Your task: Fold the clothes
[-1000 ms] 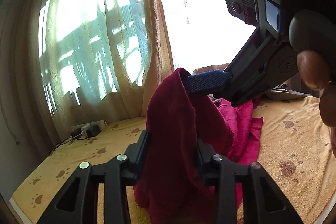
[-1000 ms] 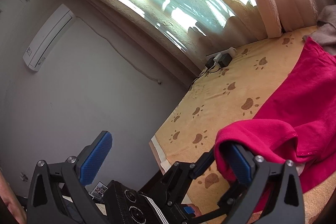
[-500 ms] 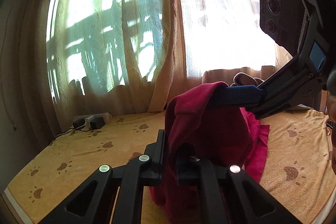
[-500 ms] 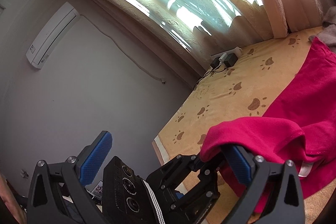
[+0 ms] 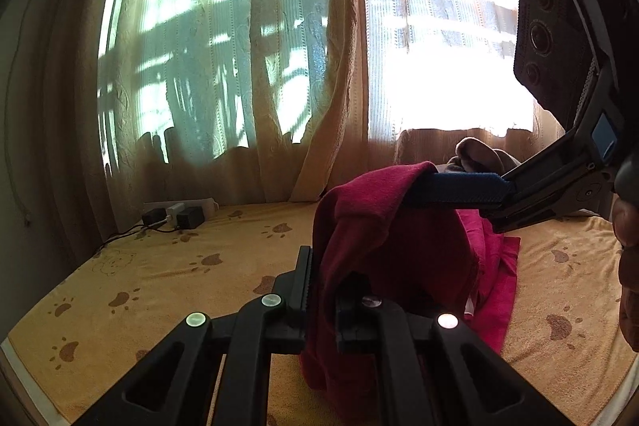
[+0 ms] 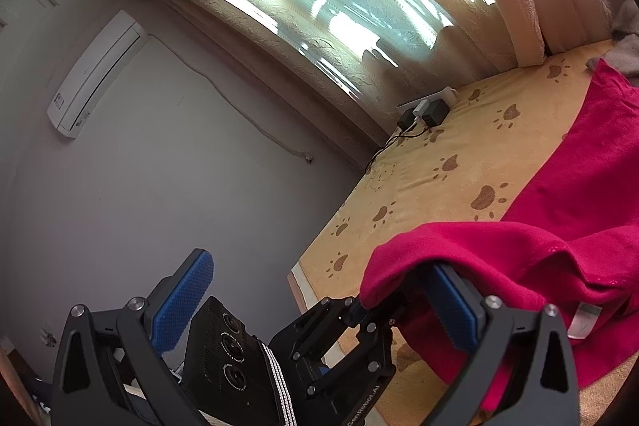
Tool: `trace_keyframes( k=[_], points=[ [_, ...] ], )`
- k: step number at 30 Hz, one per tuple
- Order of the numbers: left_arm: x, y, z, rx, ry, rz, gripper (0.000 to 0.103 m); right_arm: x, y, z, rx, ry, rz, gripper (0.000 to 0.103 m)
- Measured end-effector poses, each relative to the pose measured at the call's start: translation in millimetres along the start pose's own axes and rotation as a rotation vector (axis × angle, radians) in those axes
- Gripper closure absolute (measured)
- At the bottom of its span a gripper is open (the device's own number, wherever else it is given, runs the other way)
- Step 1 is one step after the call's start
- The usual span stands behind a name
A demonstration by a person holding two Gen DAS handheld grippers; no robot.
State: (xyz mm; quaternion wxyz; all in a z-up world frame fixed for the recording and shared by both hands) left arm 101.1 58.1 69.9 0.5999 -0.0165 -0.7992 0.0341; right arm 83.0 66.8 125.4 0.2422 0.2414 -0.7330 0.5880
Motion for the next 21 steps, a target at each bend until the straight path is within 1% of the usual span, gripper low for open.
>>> trace_keyframes(
  k=[2, 6, 8, 9, 12, 14, 16, 19, 20, 21],
  points=[
    [0.9, -1.5, -3.0, 0.014, 0.006, 0.007, 0.093, -0.1, 2.9, -1.2, -0.006, 0.004, 0.003, 0.000],
    [7.6, -11.5, -8.7, 0.020, 0.021, -0.002, 0.094, -3.1, 10.4, -12.1, -0.059, 0.025, -0.030, 0.000],
    [13.3, -22.3, -10.8, 0.037, 0.030, -0.016, 0.094, -2.7, 19.1, -28.2, -0.107, 0.076, -0.037, 0.000],
    [16.3, -28.1, -11.8, 0.046, 0.034, -0.023, 0.094, -1.3, 24.9, -39.5, -0.143, 0.119, -0.046, 0.000],
    [24.0, -44.9, -15.8, 0.083, 0.053, -0.028, 0.094, 0.6, 52.2, -86.9, -0.367, 0.275, -0.102, 0.000],
    [26.8, -52.9, -17.7, 0.104, 0.063, -0.024, 0.094, -0.8, 72.4, -115.3, -0.583, 0.342, -0.168, 0.000],
    [29.4, -60.7, -19.7, 0.122, 0.071, -0.024, 0.094, -4.9, 88.4, -133.0, -0.771, 0.343, -0.255, 0.000],
    [34.4, -71.5, -24.8, 0.142, 0.089, -0.038, 0.094, -9.0, 103.4, -145.6, -0.993, 0.309, -0.415, 0.000],
    [37.0, -75.1, -26.7, 0.149, 0.096, -0.043, 0.094, -9.4, 108.0, -148.4, -1.040, 0.296, -0.448, 0.000],
    [39.3, -78.3, -28.9, 0.156, 0.103, -0.047, 0.094, -9.3, 114.3, -151.1, -1.068, 0.283, -0.466, 0.000]
  ],
)
Point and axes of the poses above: each gripper's, at about its wrist camera, not at the fingertips, and z roughly the way its jaws point, y to its right, x to its top, the point moved 9 cm from there along z, roughly the way its jaws point
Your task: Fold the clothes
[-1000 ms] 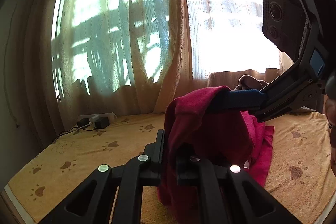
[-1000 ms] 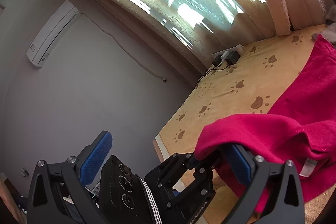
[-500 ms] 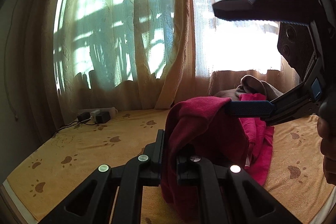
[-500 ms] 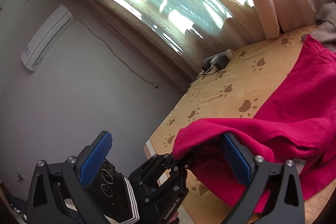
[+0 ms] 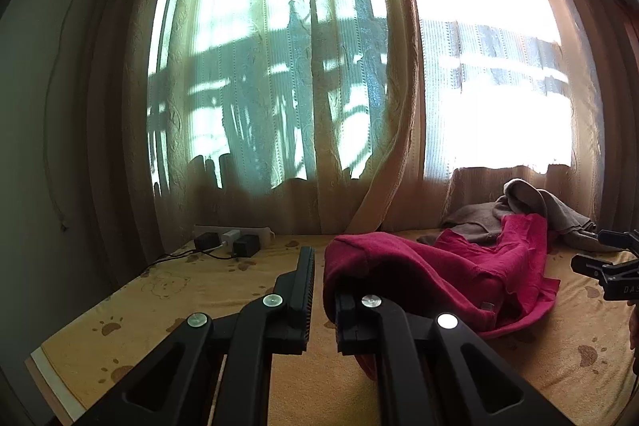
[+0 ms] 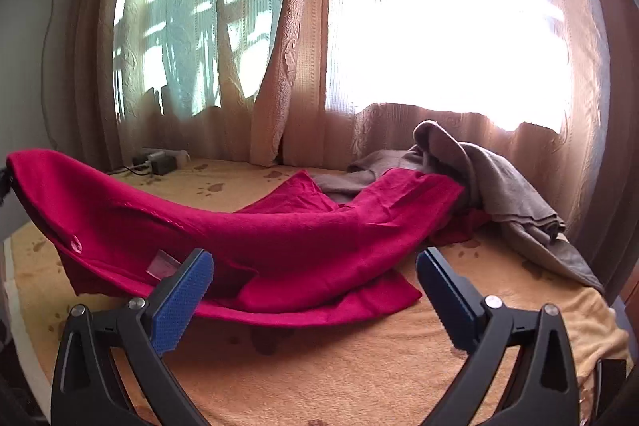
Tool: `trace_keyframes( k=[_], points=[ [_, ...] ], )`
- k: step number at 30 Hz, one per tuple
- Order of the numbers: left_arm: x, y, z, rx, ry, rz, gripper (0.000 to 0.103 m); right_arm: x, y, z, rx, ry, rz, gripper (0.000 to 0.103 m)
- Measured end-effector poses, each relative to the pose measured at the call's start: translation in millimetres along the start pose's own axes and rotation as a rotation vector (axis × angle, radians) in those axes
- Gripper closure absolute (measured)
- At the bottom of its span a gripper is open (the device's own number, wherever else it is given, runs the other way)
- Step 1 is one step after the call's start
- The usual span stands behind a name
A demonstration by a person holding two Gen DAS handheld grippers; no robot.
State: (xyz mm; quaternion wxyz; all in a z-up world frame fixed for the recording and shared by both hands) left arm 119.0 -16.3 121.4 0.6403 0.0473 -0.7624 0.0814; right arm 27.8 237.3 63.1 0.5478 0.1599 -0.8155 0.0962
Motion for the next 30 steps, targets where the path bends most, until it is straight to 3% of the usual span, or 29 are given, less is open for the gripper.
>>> trace_keyframes(
  k=[6, 10, 16, 21, 25, 30],
  points=[
    [12.3, -0.5, -0.1, -0.008, 0.024, 0.000, 0.094, -19.2, 21.4, 26.6, -0.145, -0.061, -0.143, 0.000],
    [33.7, -2.0, -3.3, -0.034, 0.069, -0.032, 0.094, -36.2, 20.6, 42.5, -0.137, -0.140, -0.212, 0.000],
    [77.6, 0.6, -20.0, -0.066, 0.180, -0.038, 0.094, -27.9, 3.9, 62.6, -0.141, -0.163, -0.319, 0.000],
    [108.1, -0.5, -26.4, -0.096, 0.225, -0.044, 0.094, -31.3, -20.4, 82.5, -0.069, -0.206, -0.377, 0.000],
    [134.7, -2.9, -34.1, -0.104, 0.272, -0.019, 0.094, -39.9, -42.9, 75.6, -0.058, -0.179, -0.479, 0.000],
    [165.5, -0.6, -42.3, -0.136, 0.317, 0.008, 0.094, -37.9, -72.1, 52.4, -0.220, 0.015, -0.709, 0.000]
  ],
)
Point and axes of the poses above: each gripper's, at about its wrist camera, not at the fingertips, and z roughly the way its jaws point, y to its right, x to its top, the point moved 9 cm from there along z, roughly the way its jaws point
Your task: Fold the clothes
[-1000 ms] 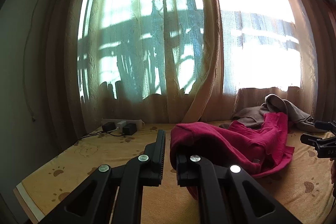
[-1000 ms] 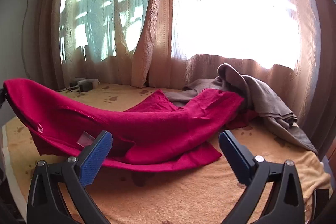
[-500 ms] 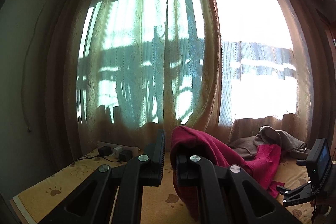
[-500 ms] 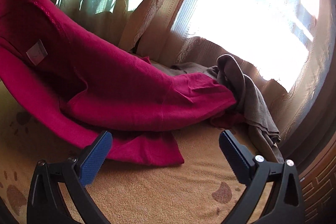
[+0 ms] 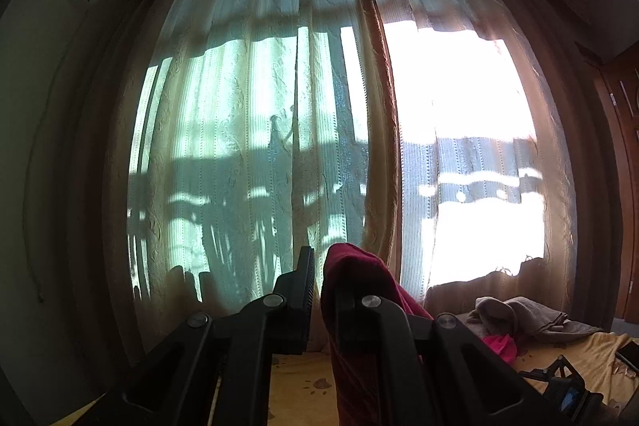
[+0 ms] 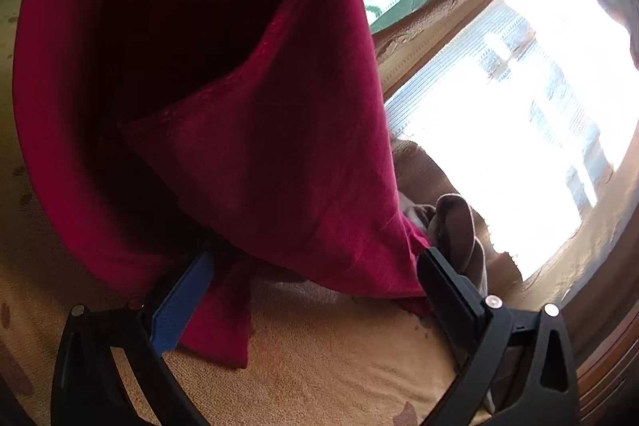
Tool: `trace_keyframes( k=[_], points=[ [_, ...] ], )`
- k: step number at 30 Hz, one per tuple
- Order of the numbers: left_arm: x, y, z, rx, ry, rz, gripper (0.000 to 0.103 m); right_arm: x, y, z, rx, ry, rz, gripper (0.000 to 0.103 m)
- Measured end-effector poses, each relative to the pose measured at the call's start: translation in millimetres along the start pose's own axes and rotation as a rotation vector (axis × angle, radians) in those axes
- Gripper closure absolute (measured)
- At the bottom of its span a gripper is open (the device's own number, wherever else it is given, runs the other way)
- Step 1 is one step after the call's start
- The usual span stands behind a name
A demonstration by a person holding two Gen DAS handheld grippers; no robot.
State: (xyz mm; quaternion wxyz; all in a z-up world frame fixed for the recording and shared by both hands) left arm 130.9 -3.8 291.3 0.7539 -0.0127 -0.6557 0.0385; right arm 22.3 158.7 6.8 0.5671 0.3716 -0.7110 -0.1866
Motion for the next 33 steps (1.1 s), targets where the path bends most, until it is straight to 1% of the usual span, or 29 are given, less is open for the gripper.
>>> trace_keyframes(
  k=[3, 6, 9, 11, 12, 13, 14, 15, 16, 17, 18, 20, 21, 24, 29, 31, 33],
  points=[
    [12.9, 6.8, -1.7, -0.025, 0.017, 0.021, 0.094, 18.3, -19.2, -19.8, -0.118, 0.114, -0.131, 0.000],
    [23.0, 11.2, -5.7, -0.048, 0.026, 0.029, 0.094, 32.4, -30.6, -25.8, -0.247, 0.171, -0.195, 0.000],
    [30.6, 8.6, -8.0, -0.061, 0.026, 0.012, 0.094, 39.0, -24.9, -19.4, -0.325, 0.167, -0.161, 0.001],
    [33.2, 3.4, -8.6, -0.074, 0.018, -0.021, 0.094, 40.9, -16.2, -12.6, -0.356, 0.149, -0.130, 0.007],
    [34.2, 0.6, -8.8, -0.077, 0.016, -0.033, 0.094, 41.5, -11.5, -9.2, -0.352, 0.137, -0.108, 0.019],
    [35.1, -1.7, -9.4, -0.074, 0.018, -0.037, 0.094, 42.1, -6.9, -5.8, -0.347, 0.126, -0.084, 0.036],
    [36.0, -3.6, -10.2, -0.067, 0.021, -0.038, 0.094, 42.6, -3.4, -3.9, -0.337, 0.116, -0.064, 0.046],
    [36.8, -5.6, -11.2, -0.058, 0.024, -0.036, 0.094, 43.1, -0.1, -2.1, -0.327, 0.107, -0.044, 0.065],
    [37.6, -7.9, -12.2, -0.048, 0.026, -0.032, 0.094, 43.8, 4.1, -5.5, -0.331, 0.113, -0.024, 0.081],
    [38.2, -10.6, -12.9, -0.039, 0.026, -0.031, 0.094, 44.5, 8.4, -9.3, -0.336, 0.120, -0.004, 0.087],
    [38.8, -13.7, -13.3, -0.029, 0.027, -0.031, 0.094, 45.2, 12.7, -13.1, -0.342, 0.127, 0.017, 0.090],
    [40.1, -20.1, -13.2, -0.012, 0.027, -0.034, 0.094, 45.9, 23.0, -26.2, -0.352, 0.151, 0.061, 0.091],
    [40.7, -22.8, -13.3, -0.004, 0.027, -0.036, 0.094, 46.3, 28.2, -32.9, -0.357, 0.163, 0.082, 0.096],
    [42.4, -28.5, -13.3, 0.013, 0.029, -0.037, 0.094, 49.7, 52.9, -53.5, -0.364, 0.186, 0.180, 0.097],
    [46.4, -33.5, -15.3, 0.034, 0.035, -0.027, 0.094, 59.3, 118.3, -82.7, -0.336, 0.210, 0.431, 0.097],
    [49.7, -35.6, -16.9, 0.043, 0.040, -0.021, 0.094, 64.3, 149.4, -98.4, -0.333, 0.244, 0.539, 0.097],
    [54.1, -37.1, -20.2, 0.047, 0.050, -0.020, 0.094, 71.8, 177.0, -120.1, -0.362, 0.299, 0.610, 0.097]
  ],
)
Point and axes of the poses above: each gripper's, at about its wrist camera, not at the fingertips, and z roughly the way its jaws point, y to its right, x to its top, the point moved 9 cm from there along z, roughly the way its jaws point
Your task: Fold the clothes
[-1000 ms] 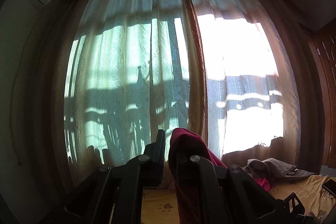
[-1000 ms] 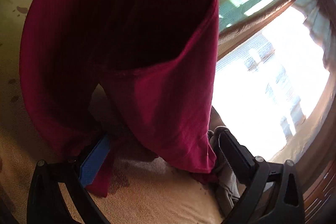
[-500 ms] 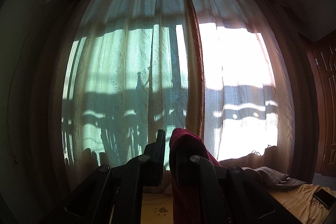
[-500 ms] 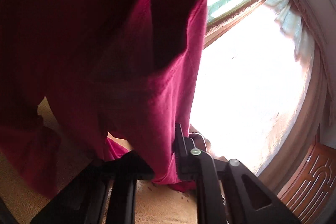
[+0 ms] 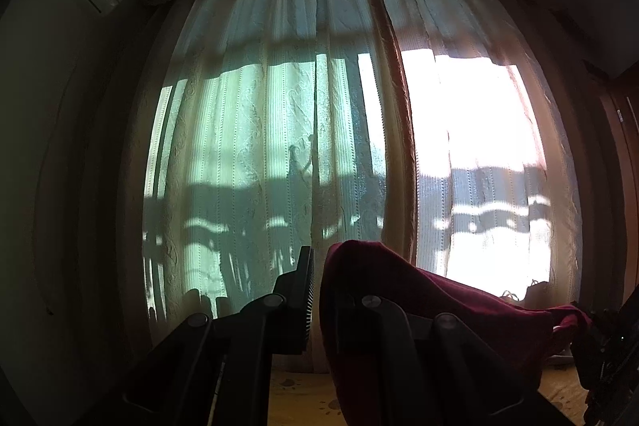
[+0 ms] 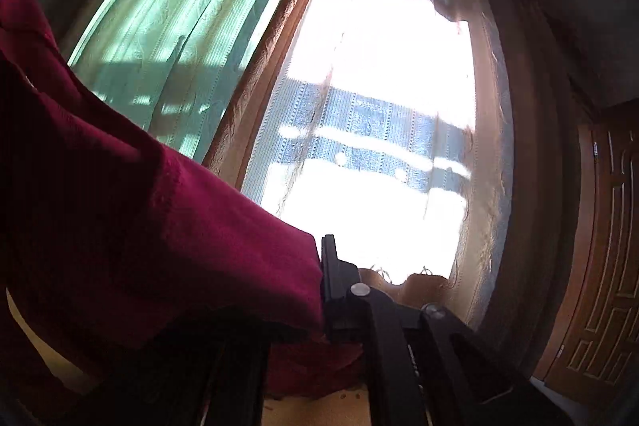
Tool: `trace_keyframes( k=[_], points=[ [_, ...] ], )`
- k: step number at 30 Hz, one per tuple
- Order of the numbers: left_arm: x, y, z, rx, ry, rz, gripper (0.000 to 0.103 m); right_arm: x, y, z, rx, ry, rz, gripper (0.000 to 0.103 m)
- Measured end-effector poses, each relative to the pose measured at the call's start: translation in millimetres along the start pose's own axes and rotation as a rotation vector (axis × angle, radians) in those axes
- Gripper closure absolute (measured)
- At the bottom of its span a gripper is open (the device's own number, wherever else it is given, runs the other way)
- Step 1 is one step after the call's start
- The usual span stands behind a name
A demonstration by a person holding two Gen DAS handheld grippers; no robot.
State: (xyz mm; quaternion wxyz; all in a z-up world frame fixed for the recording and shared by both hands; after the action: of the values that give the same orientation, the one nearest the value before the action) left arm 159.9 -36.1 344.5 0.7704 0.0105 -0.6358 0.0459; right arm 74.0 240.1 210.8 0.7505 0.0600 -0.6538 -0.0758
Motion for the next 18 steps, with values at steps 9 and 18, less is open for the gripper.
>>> trace_keyframes(
  k=[9, 18],
  points=[
    [44.0, 3.4, -39.4, -0.021, 0.126, 0.005, 0.094, 115.6, 50.7, -59.2, -0.172, 0.288, 0.068, 0.097],
    [92.4, 24.9, -83.7, -0.143, 0.227, 0.013, 0.094, 196.1, 125.0, -113.7, -0.342, 0.451, 0.043, 0.097]
  ],
)
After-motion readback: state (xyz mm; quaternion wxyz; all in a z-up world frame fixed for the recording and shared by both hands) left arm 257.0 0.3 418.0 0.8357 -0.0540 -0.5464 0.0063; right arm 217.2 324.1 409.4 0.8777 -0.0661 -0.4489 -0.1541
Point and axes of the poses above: each gripper's, at about its wrist camera, not at the fingertips, and z roughly the way its jaws point, y to its right, x to its top, the point moved 9 cm from there along z, roughly the way its jaws point
